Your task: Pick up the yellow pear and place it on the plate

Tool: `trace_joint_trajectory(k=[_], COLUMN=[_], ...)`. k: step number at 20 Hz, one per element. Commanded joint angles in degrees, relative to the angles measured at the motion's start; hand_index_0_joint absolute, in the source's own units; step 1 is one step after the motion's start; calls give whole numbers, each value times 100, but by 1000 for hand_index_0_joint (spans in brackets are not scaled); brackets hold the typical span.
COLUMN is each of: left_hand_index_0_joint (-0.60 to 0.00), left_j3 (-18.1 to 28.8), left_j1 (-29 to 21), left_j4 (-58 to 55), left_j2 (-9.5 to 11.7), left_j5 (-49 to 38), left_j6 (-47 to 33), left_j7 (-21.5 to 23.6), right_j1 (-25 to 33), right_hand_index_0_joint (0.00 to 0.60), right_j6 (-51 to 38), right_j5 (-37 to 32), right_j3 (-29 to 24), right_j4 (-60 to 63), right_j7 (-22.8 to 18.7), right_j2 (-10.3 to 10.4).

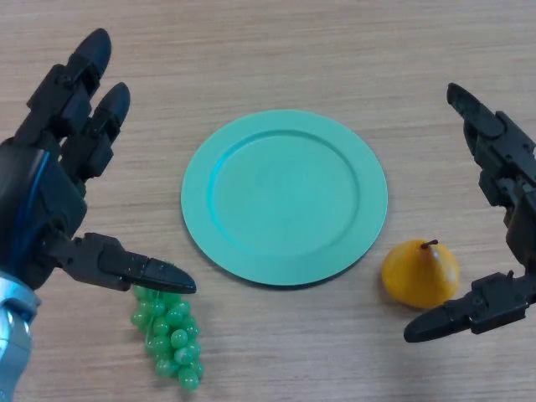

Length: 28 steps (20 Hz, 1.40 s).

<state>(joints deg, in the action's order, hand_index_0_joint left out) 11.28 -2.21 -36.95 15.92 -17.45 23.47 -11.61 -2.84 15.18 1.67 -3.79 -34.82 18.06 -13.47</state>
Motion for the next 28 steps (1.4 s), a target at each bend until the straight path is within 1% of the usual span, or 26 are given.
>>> trace_joint_trajectory(k=[1,5,6,8,9,10,11,12,13,14,17,18,19,20,21,22,25,26,28], left_hand_index_0_joint=[0,0,0,0,0,0,0,0,0,0,0,0,0,0,0,0,0,0,0], left_j3=[500,555,502,505,531,553,562,579,576,561,668,658,648,599,573,544,563,610,647], left_j1=[-115,-78,-2,9,-7,3,26,69,95,121,139,143,152,184,215,254,310,313,308], left_j4=[-265,-190,-179,-220,-242,-300,-312,-314,-311,-266,-308,-274,-267,-203,-159,-89,-69,-67,-53], left_j2=[227,291,344,275,242,246,257,279,246,192,221,195,185,140,133,77,76,86,91], left_j5=[-261,-195,97,169,85,50,66,122,165,187,39,46,56,139,212,202,232,204,219], left_j6=[-1048,-1062,-1059,-912,-856,-805,-775,-711,-745,-868,-788,-876,-922,-1141,-1278,-1431,-1492,-1478,-1504], left_j7=[-125,-352,-662,-730,-666,-623,-664,-795,-808,-780,-765,-709,-664,-597,-618,-559,-505,-513,-470], right_j1=[227,295,302,304,314,370,397,446,506,579,790,897,973,1077,1130,1227,1283,1248,1235], right_hand_index_0_joint=[0,0,0,0,0,0,0,0,0,0,0,0,0,0,0,0,0,0,0], right_j6=[-750,-736,-752,-769,-856,-898,-980,-1131,-1241,-1422,-1847,-2098,-2330,-2613,-2758,-2982,-2934,-2801,-2909], right_j5=[-153,-271,-318,-416,-400,-415,-421,-472,-455,-501,-600,-604,-501,-398,-378,-263,-449,-627,-620], right_j3=[-307,-447,-499,-536,-529,-522,-518,-531,-514,-507,-404,-339,-312,-261,-238,-179,-81,-34,30], right_j4=[-302,-232,-189,-140,-70,74,221,510,707,1016,1748,2143,2424,2868,3115,3529,4065,4162,4439], right_j7=[-156,-96,-90,-119,-138,-124,-129,-154,-200,-252,-387,-428,-482,-556,-595,-662,-605,-513,-533], right_j2=[-133,-191,-202,-200,-205,-228,-233,-240,-255,-268,-283,-282,-294,-297,-297,-296,-232,-190,-125])
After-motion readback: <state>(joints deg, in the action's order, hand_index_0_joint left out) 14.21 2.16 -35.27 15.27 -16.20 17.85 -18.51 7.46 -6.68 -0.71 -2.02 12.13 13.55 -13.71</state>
